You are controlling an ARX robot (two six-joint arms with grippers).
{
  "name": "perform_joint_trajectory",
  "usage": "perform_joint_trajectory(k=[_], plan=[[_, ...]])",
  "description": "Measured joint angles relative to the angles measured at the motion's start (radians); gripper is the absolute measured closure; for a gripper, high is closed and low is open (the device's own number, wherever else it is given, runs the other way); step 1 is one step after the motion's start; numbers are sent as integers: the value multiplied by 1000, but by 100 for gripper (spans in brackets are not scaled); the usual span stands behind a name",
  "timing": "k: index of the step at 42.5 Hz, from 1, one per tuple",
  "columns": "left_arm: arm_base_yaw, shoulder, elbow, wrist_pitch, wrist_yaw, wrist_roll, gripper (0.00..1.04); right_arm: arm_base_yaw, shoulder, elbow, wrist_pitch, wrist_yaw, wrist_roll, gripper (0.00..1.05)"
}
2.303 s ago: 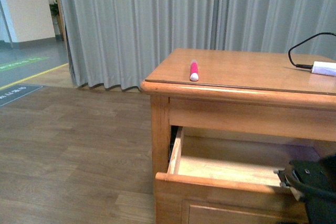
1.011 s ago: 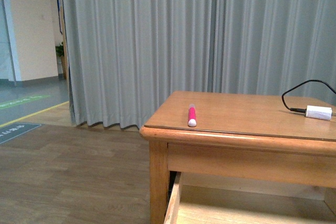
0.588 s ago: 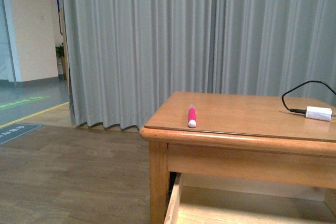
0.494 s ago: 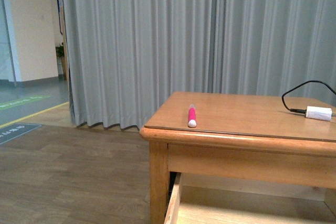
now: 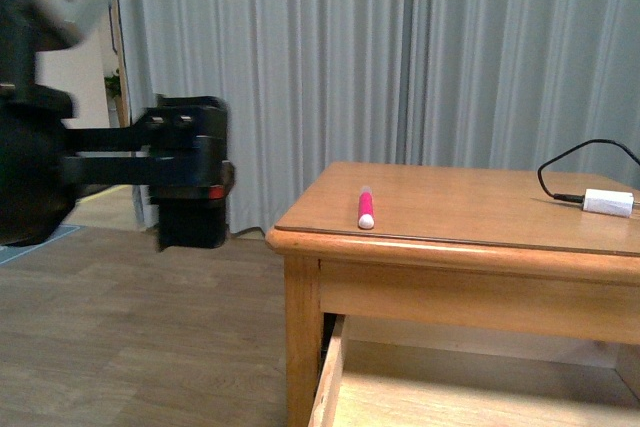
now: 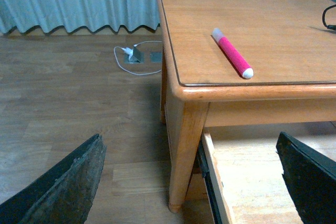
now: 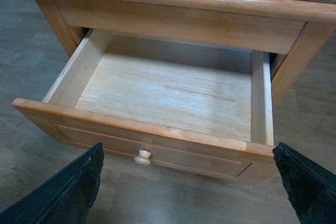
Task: Place pink marker in drawer with both arms
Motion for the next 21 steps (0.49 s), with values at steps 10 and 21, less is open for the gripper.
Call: perform_joint_trajectory(k=[10, 21], plan=[[-25, 330, 360, -88, -8, 15, 6, 0, 0, 0, 0, 0, 0, 8], [-51, 556, 685, -271, 32, -3, 6, 0, 0, 0, 0, 0, 0, 8]])
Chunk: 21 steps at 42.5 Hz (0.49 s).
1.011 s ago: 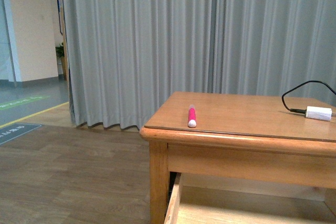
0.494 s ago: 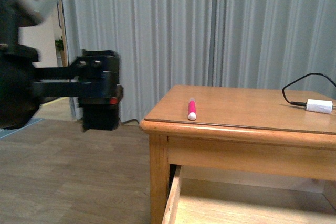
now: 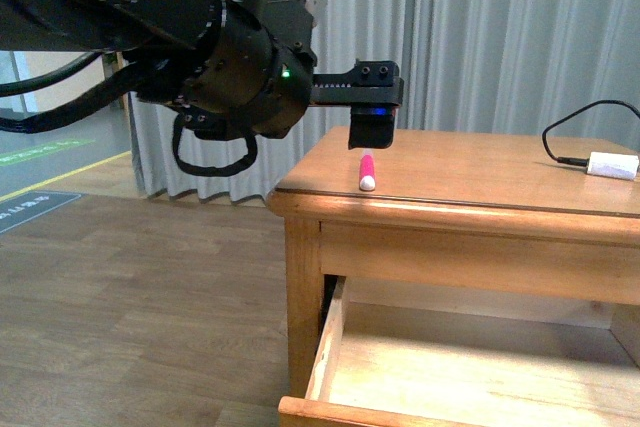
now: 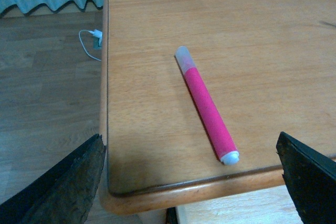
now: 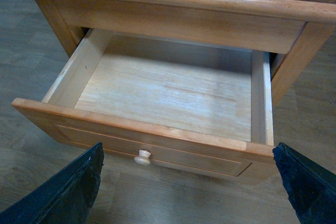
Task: Place pink marker in drawer with both arms
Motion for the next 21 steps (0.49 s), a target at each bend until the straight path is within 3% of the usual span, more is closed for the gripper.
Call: perform_joint_trajectory(k=[10, 21], plan=[[-18, 153, 203, -109, -48, 21, 6, 0, 0, 0, 0, 0, 0, 8], [-21, 244, 276, -157, -65, 19, 6, 0, 0, 0, 0, 0, 0, 8]])
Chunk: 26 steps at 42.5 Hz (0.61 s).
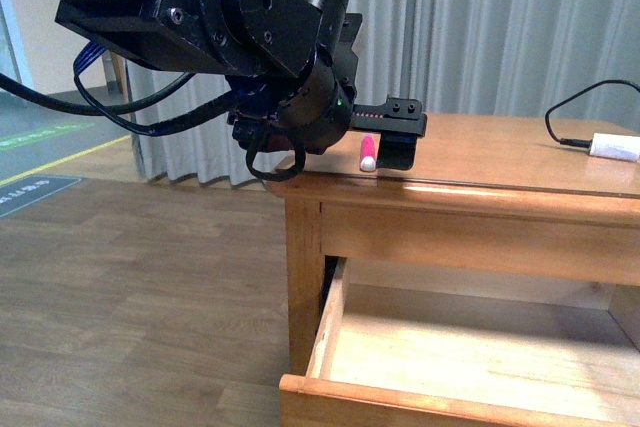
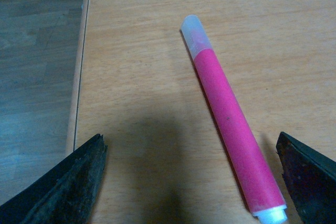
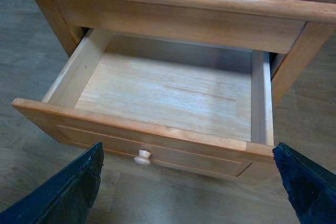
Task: Place pink marker in drawer with both arms
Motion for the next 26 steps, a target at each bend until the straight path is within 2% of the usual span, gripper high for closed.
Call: perform_joint_trajectory(k=[26], plan=[[-39, 74, 95, -45, -26, 6, 6, 0, 0, 0, 0, 0, -1, 8]])
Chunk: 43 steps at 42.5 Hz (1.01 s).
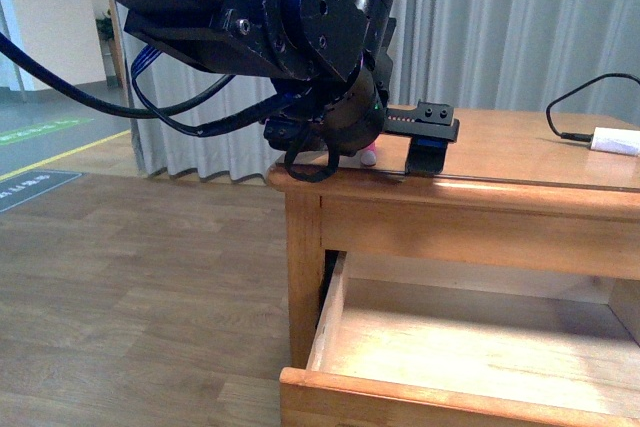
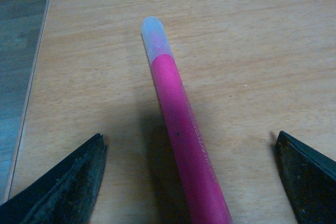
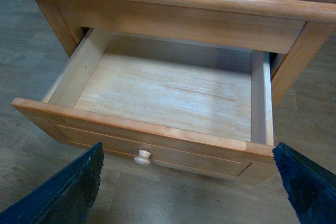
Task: Place pink marker in drawer with both arms
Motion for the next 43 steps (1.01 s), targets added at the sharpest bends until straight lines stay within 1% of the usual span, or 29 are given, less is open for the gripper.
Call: perform_joint_trajectory(k=[4, 5, 6, 13, 14, 17, 18, 22, 24, 26, 28, 31, 34, 43], plan=[[-1, 3, 6, -8, -6, 5, 7, 0, 0, 0, 0, 0, 0, 8], [-1, 3, 9, -9, -9, 8, 9, 0, 0, 0, 0, 0, 0, 8], [-2, 5, 11, -10, -14, 13, 15, 0, 0, 0, 0, 0, 0, 8], [-6, 5, 11, -10, -36, 24, 40, 0, 0, 0, 0, 0, 0, 8], [-6, 5, 11, -10, -36, 24, 41, 0, 0, 0, 0, 0, 0, 8], [-6, 6, 11, -10, -35, 26, 52, 0, 0, 0, 0, 0, 0, 8], [-5, 6, 11, -10, -35, 27, 54, 0, 0, 0, 0, 0, 0, 8], [-3, 6, 10, -8, -33, 30, 68, 0, 0, 0, 0, 0, 0, 8], [0, 6, 5, -3, -29, 38, 79, 0, 0, 0, 0, 0, 0, 8], [3, 6, -2, 7, -27, 42, 87, 0, 0, 0, 0, 0, 0, 8], [5, 3, -10, 20, -29, 50, 90, 0, 0, 0, 0, 0, 0, 8], [7, -9, -43, 61, -33, 80, 90, 0, 0, 0, 0, 0, 0, 8], [8, -27, -79, 97, -3, 105, 90, 0, 0, 0, 0, 0, 0, 8], [1, -166, -276, 224, 224, 181, 90, 0, 0, 0, 0, 0, -1, 8]])
